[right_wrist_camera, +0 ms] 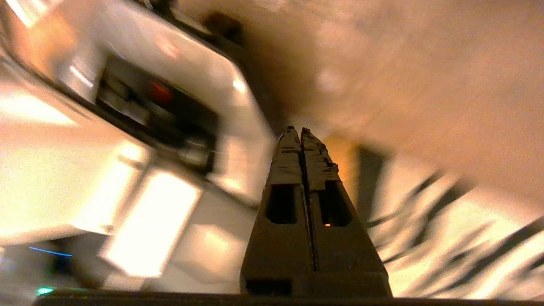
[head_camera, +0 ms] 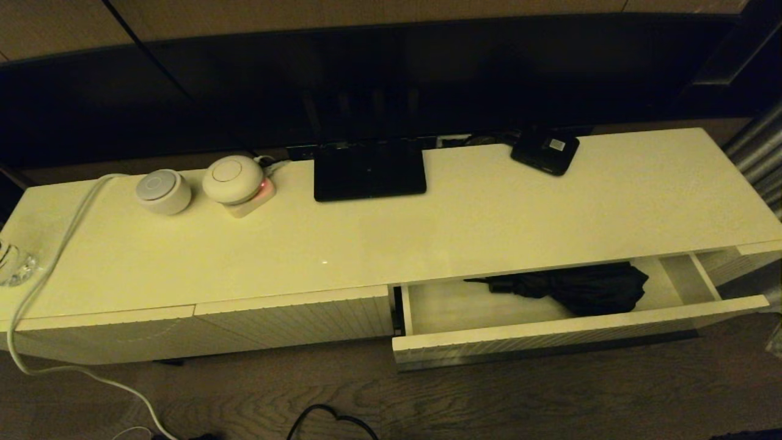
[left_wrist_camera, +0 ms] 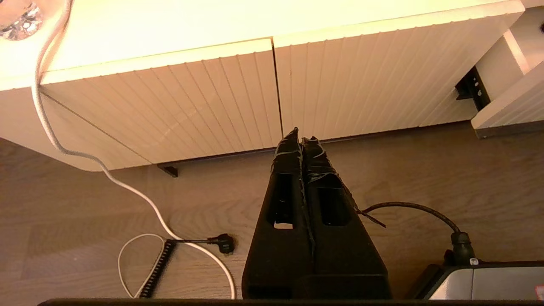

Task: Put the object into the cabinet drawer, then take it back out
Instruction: Open the drawer

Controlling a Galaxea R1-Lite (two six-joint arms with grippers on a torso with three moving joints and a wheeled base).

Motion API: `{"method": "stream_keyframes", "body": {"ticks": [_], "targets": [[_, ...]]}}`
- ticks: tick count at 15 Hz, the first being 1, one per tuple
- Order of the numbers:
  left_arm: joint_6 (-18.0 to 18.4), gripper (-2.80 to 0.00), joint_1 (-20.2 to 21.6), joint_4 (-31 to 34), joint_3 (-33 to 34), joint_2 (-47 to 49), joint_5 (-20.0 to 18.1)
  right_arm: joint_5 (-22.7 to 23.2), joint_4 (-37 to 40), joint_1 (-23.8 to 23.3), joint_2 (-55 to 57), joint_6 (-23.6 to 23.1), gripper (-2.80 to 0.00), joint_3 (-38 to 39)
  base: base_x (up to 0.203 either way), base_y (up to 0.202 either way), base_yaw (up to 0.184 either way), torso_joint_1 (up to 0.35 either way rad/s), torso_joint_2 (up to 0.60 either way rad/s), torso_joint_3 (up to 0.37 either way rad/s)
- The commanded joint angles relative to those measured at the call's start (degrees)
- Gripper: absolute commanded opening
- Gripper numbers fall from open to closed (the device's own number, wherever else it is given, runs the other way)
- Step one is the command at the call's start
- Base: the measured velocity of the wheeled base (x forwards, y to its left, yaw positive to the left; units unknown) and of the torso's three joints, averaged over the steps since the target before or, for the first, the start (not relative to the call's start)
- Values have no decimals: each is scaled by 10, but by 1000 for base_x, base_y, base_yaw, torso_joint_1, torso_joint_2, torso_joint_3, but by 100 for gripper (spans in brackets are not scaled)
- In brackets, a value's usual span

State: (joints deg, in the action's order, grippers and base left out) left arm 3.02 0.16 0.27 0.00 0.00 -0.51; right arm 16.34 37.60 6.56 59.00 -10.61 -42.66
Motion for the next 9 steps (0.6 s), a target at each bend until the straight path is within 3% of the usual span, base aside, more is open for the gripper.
{"method": "stream_keyframes", "body": {"ticks": [1, 4, 9], "targets": [[0, -280, 0, 0, 2, 0, 0, -1, 70, -1, 8, 153, -280, -63, 0, 0, 0, 0, 0, 0], [0, -280, 0, 0, 2, 0, 0, 0, 107, 3, 57, 276, -280, -98, 0, 0, 0, 0, 0, 0], [0, -280, 0, 0, 2, 0, 0, -17, 30, 4, 146, 307, -280, -101, 0, 0, 0, 0, 0, 0]]}}
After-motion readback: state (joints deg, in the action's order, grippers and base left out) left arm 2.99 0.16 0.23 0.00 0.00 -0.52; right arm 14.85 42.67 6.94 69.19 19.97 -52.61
